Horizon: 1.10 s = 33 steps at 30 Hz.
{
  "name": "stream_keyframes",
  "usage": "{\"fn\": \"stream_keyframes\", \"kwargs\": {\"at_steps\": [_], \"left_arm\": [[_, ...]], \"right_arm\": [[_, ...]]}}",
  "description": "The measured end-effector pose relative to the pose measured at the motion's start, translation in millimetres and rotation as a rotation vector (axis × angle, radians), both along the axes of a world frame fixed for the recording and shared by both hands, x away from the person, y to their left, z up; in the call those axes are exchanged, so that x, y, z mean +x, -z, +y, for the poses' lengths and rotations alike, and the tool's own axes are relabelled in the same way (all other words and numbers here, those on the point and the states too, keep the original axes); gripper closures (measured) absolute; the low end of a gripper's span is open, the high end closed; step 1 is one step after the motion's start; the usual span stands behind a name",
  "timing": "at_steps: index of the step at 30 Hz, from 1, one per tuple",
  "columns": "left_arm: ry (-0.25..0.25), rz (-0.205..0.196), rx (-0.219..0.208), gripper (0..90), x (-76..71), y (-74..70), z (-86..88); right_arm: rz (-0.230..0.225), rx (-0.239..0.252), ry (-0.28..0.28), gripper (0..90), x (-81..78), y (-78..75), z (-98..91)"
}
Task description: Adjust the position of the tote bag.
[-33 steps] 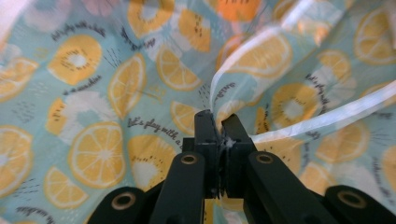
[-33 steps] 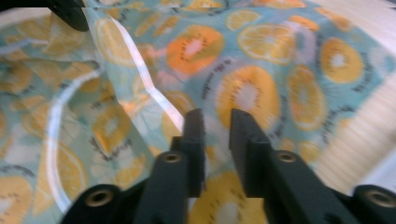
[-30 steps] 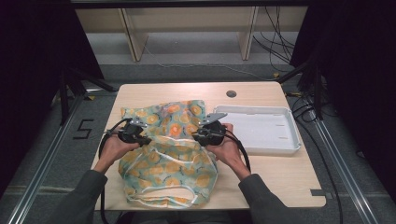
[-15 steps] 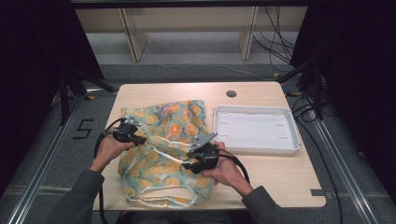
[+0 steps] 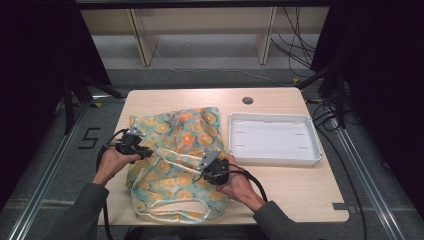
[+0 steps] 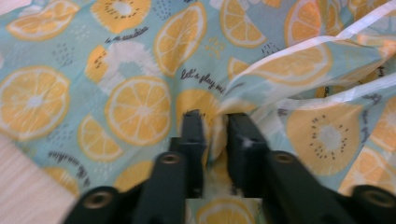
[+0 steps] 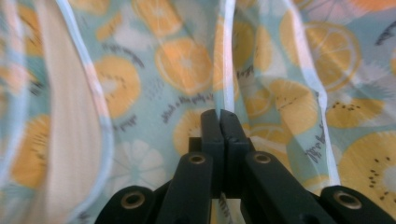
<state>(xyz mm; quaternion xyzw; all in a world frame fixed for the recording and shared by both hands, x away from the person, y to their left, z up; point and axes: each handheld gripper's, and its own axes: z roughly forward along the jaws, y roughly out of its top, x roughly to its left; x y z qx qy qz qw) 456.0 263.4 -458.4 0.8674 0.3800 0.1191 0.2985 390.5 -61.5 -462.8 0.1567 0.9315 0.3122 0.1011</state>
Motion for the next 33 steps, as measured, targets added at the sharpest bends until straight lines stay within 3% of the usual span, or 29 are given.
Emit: {"fn": "stream_keyframes", "kwargs": {"at_steps": [3, 5, 7, 8, 9, 10, 13, 15, 17, 19, 20, 22, 24, 25, 29, 31, 33], "left_arm": [[-0.025, -0.025, -0.020, 50.7, -17.9, -13.6, 6.7], [-0.023, -0.034, -0.010, 45.6, -32.6, -25.0, 10.0], [-0.009, -0.089, -0.006, 43.3, -49.1, -30.9, 10.0], [0.013, -0.089, -0.001, 41.4, -57.0, -31.6, 9.6], [0.013, -0.089, -0.001, 39.5, -57.0, -31.6, 9.6], [0.023, -0.069, 0.009, 37.6, -71.2, -27.4, 6.6], [0.046, -0.092, 0.060, 35.2, -80.0, -15.0, 4.0], [0.087, -0.048, 0.121, 35.5, -80.2, -8.5, 2.5], [0.085, -0.041, 0.128, 37.0, -79.6, -3.5, 1.1], [0.105, -0.029, 0.140, 63.5, -78.2, 2.5, 0.8], [0.107, -0.019, 0.122, 75.0, -78.8, 2.9, 3.1], [0.122, -0.032, 0.127, 84.7, -80.8, -0.3, 4.8], [0.159, -0.037, 0.100, 88.1, -90.4, -13.6, 6.1], [0.189, -0.034, 0.116, 88.4, -92.4, -20.0, 8.0], [0.215, -0.020, 0.077, 88.7, -99.9, -32.7, 10.1], [0.251, -0.010, 0.024, 88.7, -103.1, -44.0, 13.7], [0.246, -0.002, -0.009, 88.6, -103.1, -52.0, 16.7]], "right_arm": [[0.041, 0.082, 0.032, 90.0, -2.5, -9.4, -8.0], [0.062, 0.116, 0.030, 90.0, -1.3, -14.4, -11.4], [0.055, 0.136, 0.027, 90.0, -0.3, -18.2, -13.1], [0.055, 0.146, 0.028, 90.0, -0.4, -19.7, -13.7], [0.055, 0.146, 0.028, 90.0, -0.4, -19.7, -13.7], [0.057, 0.165, 0.040, 90.0, -0.6, -23.0, -15.7], [0.059, 0.189, 0.044, 90.0, 0.5, -29.2, -20.3], [0.060, 0.209, 0.041, 90.0, 0.0, -32.6, -23.0], [0.054, 0.222, 0.043, 90.0, -0.7, -33.9, -23.7], [0.049, 0.229, 0.027, 90.0, -1.1, -38.0, -26.9], [0.053, 0.236, 0.034, 90.0, -2.6, -40.2, -29.6], [0.061, 0.247, 0.031, 90.0, -4.3, -41.9, -32.2], [0.065, 0.262, 0.032, 90.0, -7.9, -45.2, -35.9], [0.068, 0.269, 0.023, 90.0, -9.4, -46.8, -37.1], [0.079, 0.331, 0.000, 90.0, -18.8, -61.9, -43.9], [0.070, 0.352, -0.010, 90.0, -24.9, -73.7, -46.2], [0.056, 0.362, -0.024, 90.0, -29.2, -85.5, -48.7]]}}
